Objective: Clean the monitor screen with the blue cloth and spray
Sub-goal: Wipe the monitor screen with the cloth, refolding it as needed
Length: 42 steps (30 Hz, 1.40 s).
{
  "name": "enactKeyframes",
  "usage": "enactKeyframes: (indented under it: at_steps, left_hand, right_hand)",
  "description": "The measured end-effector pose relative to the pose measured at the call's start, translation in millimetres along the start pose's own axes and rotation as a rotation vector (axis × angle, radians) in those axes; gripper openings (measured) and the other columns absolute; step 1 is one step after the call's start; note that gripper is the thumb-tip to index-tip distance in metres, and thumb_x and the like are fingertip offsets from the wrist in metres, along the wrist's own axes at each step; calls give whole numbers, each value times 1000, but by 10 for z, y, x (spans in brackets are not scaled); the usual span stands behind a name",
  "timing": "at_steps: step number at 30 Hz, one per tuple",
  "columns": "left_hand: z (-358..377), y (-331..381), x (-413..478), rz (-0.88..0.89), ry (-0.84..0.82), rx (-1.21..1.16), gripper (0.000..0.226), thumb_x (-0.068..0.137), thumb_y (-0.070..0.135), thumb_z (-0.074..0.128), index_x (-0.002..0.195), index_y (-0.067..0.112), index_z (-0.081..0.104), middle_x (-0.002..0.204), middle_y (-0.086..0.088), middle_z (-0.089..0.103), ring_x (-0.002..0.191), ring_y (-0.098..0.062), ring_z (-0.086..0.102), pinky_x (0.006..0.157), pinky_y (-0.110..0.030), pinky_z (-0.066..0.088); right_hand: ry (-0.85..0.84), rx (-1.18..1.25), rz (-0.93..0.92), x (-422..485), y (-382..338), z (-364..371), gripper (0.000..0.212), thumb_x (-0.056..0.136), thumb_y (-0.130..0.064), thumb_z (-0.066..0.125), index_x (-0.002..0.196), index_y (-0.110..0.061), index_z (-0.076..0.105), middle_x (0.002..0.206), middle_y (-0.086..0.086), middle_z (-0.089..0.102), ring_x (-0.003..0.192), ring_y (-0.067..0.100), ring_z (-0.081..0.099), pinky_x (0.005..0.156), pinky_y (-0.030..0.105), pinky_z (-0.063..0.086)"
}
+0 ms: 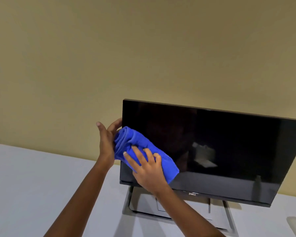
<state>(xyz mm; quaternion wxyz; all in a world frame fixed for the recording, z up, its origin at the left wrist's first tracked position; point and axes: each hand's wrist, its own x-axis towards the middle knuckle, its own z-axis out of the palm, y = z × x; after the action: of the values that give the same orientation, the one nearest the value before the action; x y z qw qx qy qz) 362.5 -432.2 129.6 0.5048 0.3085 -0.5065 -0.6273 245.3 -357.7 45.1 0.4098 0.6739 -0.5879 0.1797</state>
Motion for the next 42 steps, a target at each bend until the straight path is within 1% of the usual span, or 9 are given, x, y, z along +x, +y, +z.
enactKeyframes:
  at_steps: [3, 8, 14, 16, 19, 24, 30, 36, 42]
  left_hand:
    - [12, -12, -33, 49, 6, 45, 75, 89, 59, -2, 122, 17, 51, 124, -5, 57, 109, -23, 57, 97, -34, 44]
    - [66, -12, -94, 124, 18, 156, 121, 40, 99, 24, 127, 18, 48, 127, 2, 53, 112, -17, 52, 97, -28, 38]
    - [112, 5, -142, 161, 25, 213, 126, 41, 98, 25, 133, 15, 43, 129, 4, 50, 114, -14, 50, 98, -27, 37]
    - [120, 11, -153, 157, 19, 218, 112, 55, 93, 24, 133, 15, 43, 129, 5, 49, 115, -14, 50, 99, -28, 38]
    - [150, -12, -161, 157, 36, 214, 52, 95, 46, 12, 128, 21, 45, 129, 7, 49, 121, -18, 48, 100, -26, 38]
    - [184, -46, -186, 159, 42, 217, 43, 99, 33, 11, 128, 26, 43, 122, 16, 50, 108, -2, 50, 79, -5, 41]
    - [199, -68, -181, 168, 66, 226, 48, 99, 33, 12, 134, 18, 41, 122, 14, 50, 113, -7, 50, 83, -4, 43]
    - [307, -127, -246, 187, 129, 341, 56, 95, 43, 15, 142, 16, 30, 149, -4, 35, 138, -19, 31, 118, -41, 21]
    - [646, -122, -331, 405, 261, 698, 54, 97, 40, 19, 146, 19, 14, 158, -2, 6, 144, -9, -1, 117, -32, 2]
  right_hand:
    - [-113, -3, -173, -397, -128, 102, 52, 66, -29, 69, 117, -36, 60, 122, -10, 64, 101, 21, 46, 70, 32, 51]
    - [-294, -24, -319, -780, 98, 65, 59, 56, -42, 78, 113, -42, 62, 115, -19, 66, 97, 12, 60, 69, 26, 54]
    - [17, -123, -80, -727, 940, -261, 35, 83, -32, 52, 116, -42, 60, 129, -10, 45, 110, 19, 47, 82, 39, 36]
    - [61, -179, 46, -562, 1249, -449, 48, 77, -50, 54, 124, -40, 50, 134, -5, 42, 121, 26, 42, 90, 47, 36]
    - [67, -209, 236, -261, 1601, -649, 63, 74, -56, 52, 132, -33, 41, 142, 5, 34, 131, 34, 31, 99, 53, 32]
    - [176, 12, 483, 152, 1430, -642, 61, 76, -38, 60, 133, -21, 47, 141, 20, 45, 133, 40, 31, 98, 54, 40]
    - [-4, -63, 115, -265, 973, -324, 66, 72, -39, 56, 135, -28, 40, 143, 4, 42, 133, 33, 30, 106, 46, 26]
    - [-218, -165, -280, -1231, 1081, -223, 72, 70, -25, 63, 137, -31, 36, 143, -5, 34, 131, 25, 34, 113, 43, 12]
    - [-145, -274, -230, -1652, 1805, -518, 65, 88, -4, 29, 147, -28, 17, 139, -6, 37, 141, 31, 15, 110, 40, 20]
